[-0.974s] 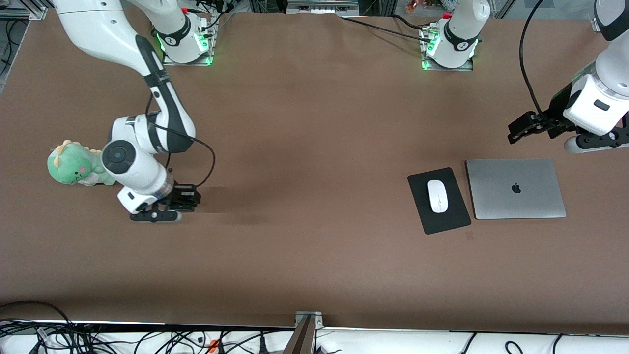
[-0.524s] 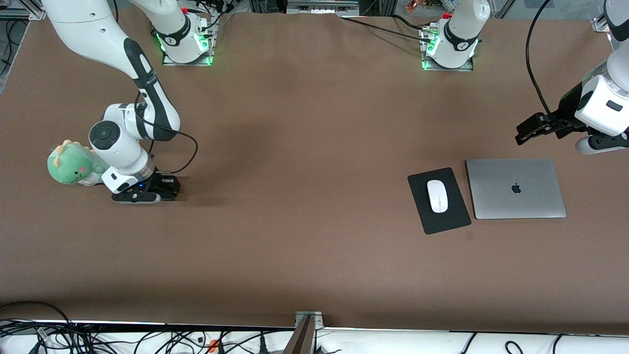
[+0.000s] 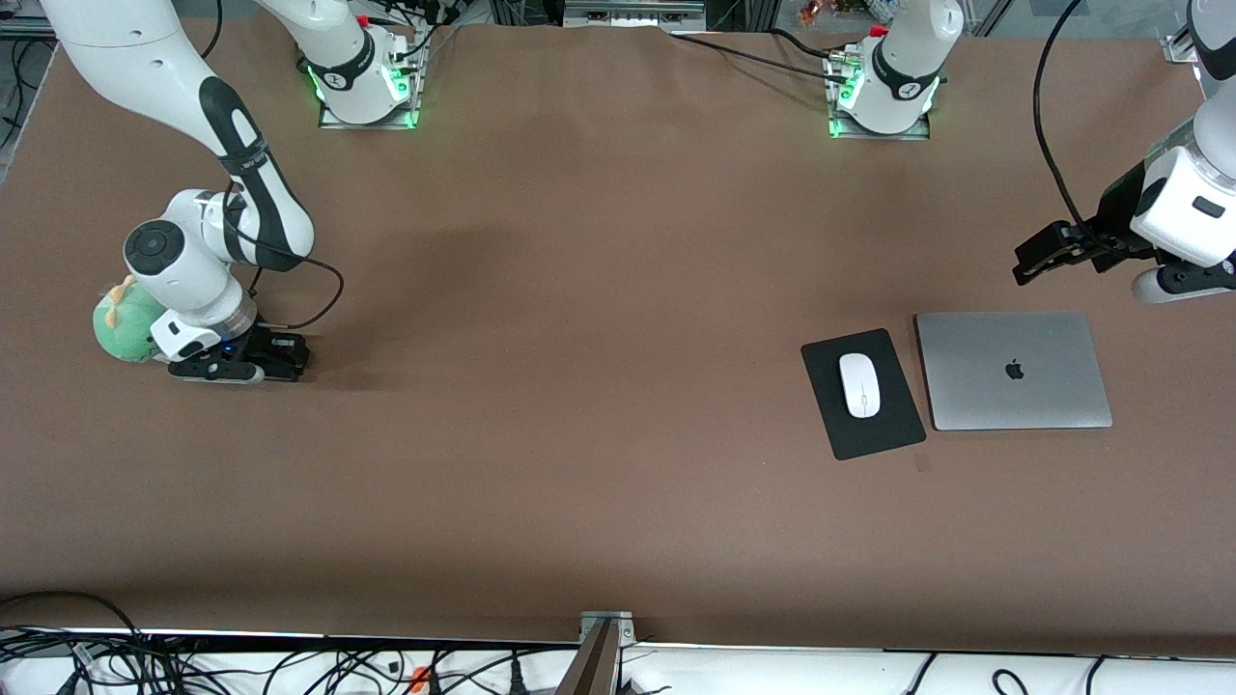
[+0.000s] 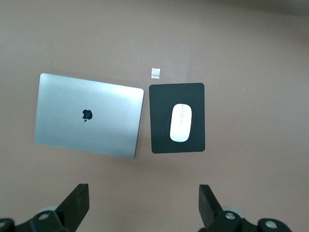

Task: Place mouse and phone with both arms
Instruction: 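Lower the black phone beside the green plush and open the right gripper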

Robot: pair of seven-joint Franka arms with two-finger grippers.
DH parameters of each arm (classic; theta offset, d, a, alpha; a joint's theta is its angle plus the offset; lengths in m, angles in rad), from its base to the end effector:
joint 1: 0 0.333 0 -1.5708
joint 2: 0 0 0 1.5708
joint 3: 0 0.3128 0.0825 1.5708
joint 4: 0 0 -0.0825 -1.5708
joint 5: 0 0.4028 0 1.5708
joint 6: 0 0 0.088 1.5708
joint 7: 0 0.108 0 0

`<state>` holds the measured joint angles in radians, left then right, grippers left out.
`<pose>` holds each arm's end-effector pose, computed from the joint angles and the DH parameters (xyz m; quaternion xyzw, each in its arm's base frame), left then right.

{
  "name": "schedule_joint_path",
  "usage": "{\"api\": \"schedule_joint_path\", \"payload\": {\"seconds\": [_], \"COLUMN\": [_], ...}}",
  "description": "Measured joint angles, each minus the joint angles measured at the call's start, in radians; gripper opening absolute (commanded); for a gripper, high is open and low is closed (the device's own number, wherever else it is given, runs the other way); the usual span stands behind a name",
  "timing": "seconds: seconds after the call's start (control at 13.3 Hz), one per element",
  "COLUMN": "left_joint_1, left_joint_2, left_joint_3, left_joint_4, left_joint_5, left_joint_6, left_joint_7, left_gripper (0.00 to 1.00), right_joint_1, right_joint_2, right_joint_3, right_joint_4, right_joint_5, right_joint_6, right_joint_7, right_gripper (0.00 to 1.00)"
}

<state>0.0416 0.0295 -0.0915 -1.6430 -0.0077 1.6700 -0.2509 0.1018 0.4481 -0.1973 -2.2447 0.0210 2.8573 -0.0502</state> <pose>0.5877 -0.0294 0.5763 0.9949 0.1007 -0.0020 0.0049 0.5619 -0.0586 0.1649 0.9953 -0.0192 0.0837 0.0439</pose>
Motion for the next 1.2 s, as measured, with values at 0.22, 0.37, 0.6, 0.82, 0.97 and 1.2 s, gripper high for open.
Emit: {"api": "schedule_joint_path", "payload": {"seconds": [0.22,0.37,0.6,0.82,0.97,1.2], "left_joint_1": [-0.004,-0.005,-0.005,-0.005,-0.004,-0.004], "left_joint_2": [0.007,0.01,0.013,0.013,0.013,0.013], "left_joint_3": [-0.008,-0.014,-0.014,-0.015,-0.014,-0.014], "left_joint_4": [0.0,0.0,0.0,0.001,0.002,0.005], "left_joint_5": [0.0,0.0,0.0,0.0,0.0,0.0], "left_joint_6": [0.0,0.0,0.0,0.0,0.0,0.0], "left_joint_7": [-0.001,-0.001,-0.001,-0.001,-0.001,-0.001], "left_gripper": [1.0,1.0,1.0,1.0,1.0,1.0], "right_joint_1": [-0.01,-0.009,-0.009,-0.009,-0.009,-0.009], "right_joint_2": [0.0,0.0,0.0,0.0,0.0,-0.027], "right_joint_3": [0.0,0.002,0.004,0.011,0.019,0.034], "right_joint_4": [-0.004,-0.01,-0.018,-0.019,-0.016,0.035], "right_joint_5": [0.003,0.009,0.017,0.018,0.018,0.018], "right_joint_6": [0.0,0.001,0.009,0.014,0.011,-0.099], "right_joint_7": [-0.002,-0.002,-0.003,-0.008,-0.025,-0.033], "right_gripper": [0.45,0.71,1.0,1.0,1.0,1.0]}}
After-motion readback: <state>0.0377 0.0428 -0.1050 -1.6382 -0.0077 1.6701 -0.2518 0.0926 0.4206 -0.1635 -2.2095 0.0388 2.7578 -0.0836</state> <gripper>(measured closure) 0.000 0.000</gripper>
